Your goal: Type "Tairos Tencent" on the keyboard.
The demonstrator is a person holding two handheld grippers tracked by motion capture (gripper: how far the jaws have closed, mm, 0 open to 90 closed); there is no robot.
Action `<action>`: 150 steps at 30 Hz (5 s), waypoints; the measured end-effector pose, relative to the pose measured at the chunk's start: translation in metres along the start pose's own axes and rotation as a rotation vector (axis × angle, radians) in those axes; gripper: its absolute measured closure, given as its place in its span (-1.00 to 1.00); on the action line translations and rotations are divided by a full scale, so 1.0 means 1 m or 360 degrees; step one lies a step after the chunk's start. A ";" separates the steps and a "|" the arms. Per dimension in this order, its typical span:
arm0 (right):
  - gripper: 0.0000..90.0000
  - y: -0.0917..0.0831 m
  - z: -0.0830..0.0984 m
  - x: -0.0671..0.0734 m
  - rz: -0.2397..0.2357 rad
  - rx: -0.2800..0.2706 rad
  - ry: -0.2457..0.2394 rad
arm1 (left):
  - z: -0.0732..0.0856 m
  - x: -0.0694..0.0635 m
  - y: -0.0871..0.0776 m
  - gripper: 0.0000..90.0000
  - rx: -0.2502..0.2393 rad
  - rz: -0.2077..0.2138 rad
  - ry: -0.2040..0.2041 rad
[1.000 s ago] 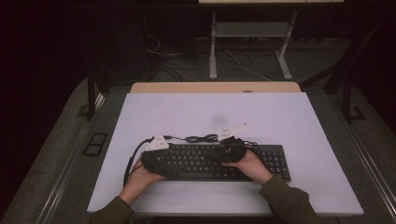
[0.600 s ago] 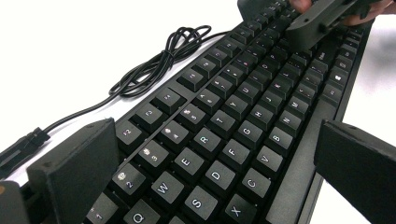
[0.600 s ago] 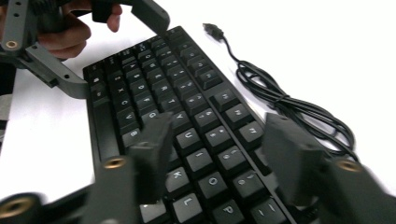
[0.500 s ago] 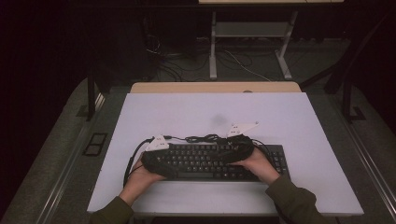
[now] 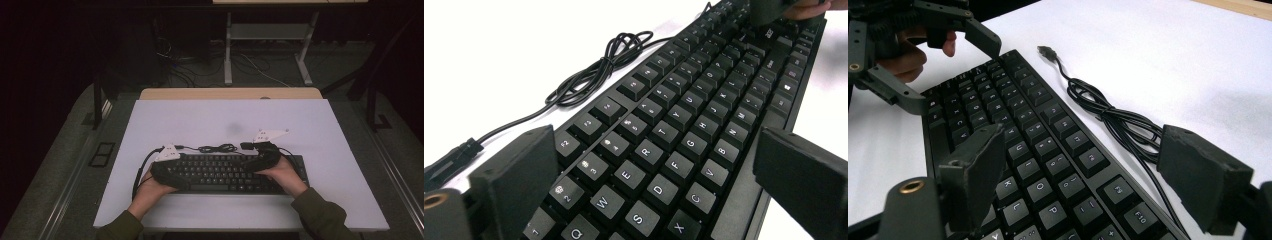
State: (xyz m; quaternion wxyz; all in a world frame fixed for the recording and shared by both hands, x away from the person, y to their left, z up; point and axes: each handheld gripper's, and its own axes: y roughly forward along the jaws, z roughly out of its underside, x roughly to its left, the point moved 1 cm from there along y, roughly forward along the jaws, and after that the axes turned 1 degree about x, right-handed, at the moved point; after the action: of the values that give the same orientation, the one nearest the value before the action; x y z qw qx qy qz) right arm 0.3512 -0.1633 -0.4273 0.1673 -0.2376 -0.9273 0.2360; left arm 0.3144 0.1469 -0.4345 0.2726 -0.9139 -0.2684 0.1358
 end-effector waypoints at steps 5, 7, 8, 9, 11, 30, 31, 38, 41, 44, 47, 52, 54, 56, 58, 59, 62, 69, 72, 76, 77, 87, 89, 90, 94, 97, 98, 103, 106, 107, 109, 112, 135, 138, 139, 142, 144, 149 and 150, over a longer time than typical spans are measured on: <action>-0.58 0.001 0.001 0.000 0.0002 0.0009 -0.0003 | -0.002 0.001 -0.001 -0.62 -0.0020 -0.0007 -0.0012; -0.58 0.001 0.001 0.000 0.0000 0.0008 -0.0003 | -0.002 0.002 -0.001 -0.56 -0.0023 -0.0002 -0.0004; -0.58 0.001 0.001 0.000 0.0002 0.0008 -0.0004 | -0.003 0.002 -0.001 -0.48 -0.0024 0.0000 -0.0001; -0.58 0.001 0.001 0.000 0.0003 0.0008 -0.0004 | -0.003 0.001 0.000 -0.41 -0.0028 0.0007 -0.0004; -0.58 0.001 0.001 0.000 0.0001 0.0007 -0.0001 | -0.004 0.002 0.001 -0.25 -0.0024 0.0012 0.0000; -0.58 -0.001 0.000 -0.001 0.0011 -0.0008 0.0011 | -0.010 0.003 0.018 0.98 0.0062 0.0101 -0.0004; -0.58 -0.001 0.000 -0.001 0.0011 -0.0008 0.0011 | -0.010 0.003 0.019 0.98 0.0070 0.0099 0.0001; -0.58 -0.002 0.000 -0.001 0.0014 -0.0013 0.0012 | -0.009 0.003 0.020 0.98 0.0095 0.0077 0.0002; -0.58 -0.001 0.000 -0.001 0.0014 -0.0011 0.0010 | -0.008 0.003 0.021 0.98 0.0100 0.0073 -0.0005; -0.58 -0.001 0.000 -0.001 0.0012 -0.0011 0.0010 | -0.008 0.003 0.022 0.98 0.0106 0.0066 -0.0014; -0.58 -0.001 0.000 -0.001 0.0014 -0.0011 0.0010 | -0.007 0.004 0.023 0.98 0.0127 0.0060 0.0003; -0.58 -0.002 0.000 -0.001 0.0016 -0.0015 0.0017 | -0.007 0.003 0.024 0.98 0.0140 0.0058 0.0001; -0.58 -0.002 0.000 -0.001 0.0016 -0.0015 0.0020 | -0.007 0.003 0.025 0.98 0.0140 0.0055 0.0003; -0.58 -0.002 0.000 -0.001 0.0017 -0.0014 0.0016 | -0.007 0.003 0.025 0.98 0.0141 0.0053 0.0006; -0.58 -0.002 0.000 -0.001 0.0016 -0.0013 0.0016 | -0.007 0.003 0.025 0.98 0.0143 0.0053 0.0008; -0.58 -0.002 0.000 -0.001 0.0016 -0.0013 0.0016 | -0.007 0.003 0.025 0.98 0.0145 0.0052 0.0012; -0.58 -0.002 0.000 -0.001 0.0016 -0.0014 0.0015 | -0.007 0.003 0.025 0.98 0.0154 0.0052 0.0024; -0.58 -0.002 0.000 -0.001 0.0018 -0.0012 0.0014 | -0.007 0.004 0.026 0.98 0.0182 0.0046 0.0030; -0.58 -0.002 0.000 -0.001 0.0019 -0.0015 0.0017 | -0.007 0.004 0.025 0.98 0.0183 0.0048 0.0020; -0.58 -0.002 0.000 -0.001 0.0019 -0.0015 0.0024 | -0.007 0.004 0.024 0.98 0.0186 0.0045 0.0021; -0.58 -0.002 0.000 -0.001 0.0020 -0.0015 0.0023 | -0.007 0.004 0.024 0.98 0.0185 0.0045 0.0020; -0.58 -0.002 0.000 -0.001 0.0018 -0.0015 0.0019 | -0.009 0.004 0.022 0.98 0.0147 0.0041 -0.0011; -0.58 -0.002 0.000 -0.001 0.0020 -0.0017 0.0020 | -0.009 0.004 0.020 0.98 0.0141 0.0045 -0.0006; -0.58 -0.002 0.000 -0.001 0.0020 -0.0016 0.0020 | -0.009 0.004 0.020 0.98 0.0128 0.0045 -0.0013; -0.58 -0.002 0.000 -0.001 0.0021 -0.0016 0.0020 | -0.010 0.005 0.016 0.93 0.0098 0.0054 -0.0019; -0.58 -0.003 0.000 -0.002 0.0021 -0.0018 0.0021 | -0.011 0.004 0.014 0.88 0.0080 0.0064 -0.0018; -0.58 -0.003 0.000 -0.002 0.0021 -0.0017 0.0022 | -0.010 0.004 0.014 0.86 0.0077 0.0065 -0.0017; -0.58 -0.003 0.000 -0.002 0.0020 -0.0017 0.0023 | -0.009 0.004 0.010 0.72 0.0064 0.0069 -0.0010; -0.58 -0.003 0.000 -0.002 0.0021 -0.0020 0.0025 | -0.009 0.005 0.007 0.63 0.0049 0.0070 -0.0016; -0.58 -0.003 0.000 -0.002 0.0020 -0.0021 0.0025 | -0.008 0.005 0.006 0.60 0.0047 0.0071 -0.0008; -0.58 -0.003 0.000 -0.002 0.0021 -0.0019 0.0027 | -0.008 0.005 0.004 0.53 0.0043 0.0070 -0.0006; -0.58 -0.003 0.001 -0.002 0.0021 -0.0019 0.0027 | -0.006 0.006 0.002 0.37 0.0038 0.0068 -0.0004; -0.57 -0.004 0.001 -0.001 0.0020 -0.0019 0.0025 | 0.000 0.010 -0.003 -0.78 0.0004 0.0018 -0.0012; -0.56 -0.003 0.001 -0.001 0.0025 -0.0014 0.0024 | 0.000 0.010 -0.004 -0.78 0.0001 0.0013 -0.0010; -0.52 -0.003 0.001 0.000 0.0024 -0.0014 0.0026 | 0.000 0.010 -0.004 -0.79 -0.0001 0.0011 -0.0014; -0.43 -0.003 0.001 0.001 0.0019 -0.0010 0.0034 | 0.000 0.011 -0.004 -0.80 -0.0002 0.0004 -0.0013; -0.30 -0.002 0.001 0.002 0.0005 0.0000 0.0033 | 0.000 0.010 -0.004 -0.80 -0.0002 -0.0003 -0.0012; 0.03 -0.001 0.002 0.005 -0.0033 0.0026 0.0015 | 0.000 0.010 -0.005 -0.80 -0.0009 -0.0006 -0.0010; 0.08 -0.001 0.002 0.006 -0.0036 0.0033 0.0013 | 0.000 0.010 -0.005 -0.80 -0.0009 -0.0009 -0.0011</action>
State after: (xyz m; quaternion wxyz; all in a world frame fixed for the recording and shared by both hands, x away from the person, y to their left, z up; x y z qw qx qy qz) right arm 0.3450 -0.1611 -0.4270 0.1762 -0.2264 -0.9267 0.2427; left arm 0.3207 0.1559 -0.4330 0.2696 -0.9134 -0.2723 0.1374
